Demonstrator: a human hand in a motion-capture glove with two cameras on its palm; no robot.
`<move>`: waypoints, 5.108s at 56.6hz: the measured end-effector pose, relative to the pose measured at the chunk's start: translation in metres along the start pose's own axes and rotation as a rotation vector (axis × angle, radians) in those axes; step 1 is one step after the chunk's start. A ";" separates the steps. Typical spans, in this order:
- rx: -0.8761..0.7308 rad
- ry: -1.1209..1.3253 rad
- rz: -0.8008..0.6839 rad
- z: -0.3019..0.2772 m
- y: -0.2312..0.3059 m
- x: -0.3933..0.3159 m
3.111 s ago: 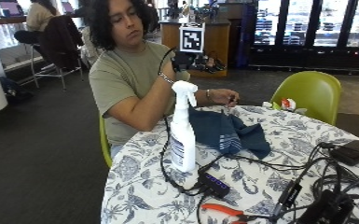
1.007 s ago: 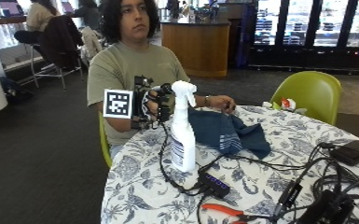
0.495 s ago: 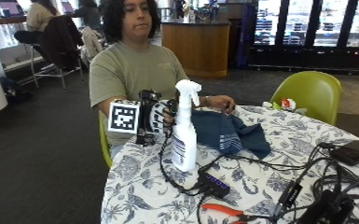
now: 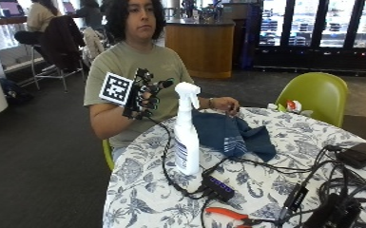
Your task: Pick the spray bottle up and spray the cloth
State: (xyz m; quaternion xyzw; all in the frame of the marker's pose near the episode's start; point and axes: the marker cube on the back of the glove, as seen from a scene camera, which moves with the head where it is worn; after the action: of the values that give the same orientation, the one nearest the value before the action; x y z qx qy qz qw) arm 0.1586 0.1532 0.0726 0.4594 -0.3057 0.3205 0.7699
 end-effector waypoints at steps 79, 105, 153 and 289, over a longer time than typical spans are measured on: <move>0.042 -0.195 0.013 0.075 -0.112 0.023; -0.091 -0.245 0.275 0.077 -0.152 0.044; -1.055 0.485 -0.009 0.055 -0.102 -0.123; -0.683 -0.279 -0.157 0.421 -0.063 -0.175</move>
State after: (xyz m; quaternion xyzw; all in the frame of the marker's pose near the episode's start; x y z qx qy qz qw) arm 0.0264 -0.2880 0.0709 0.2374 -0.4607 0.0742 0.8520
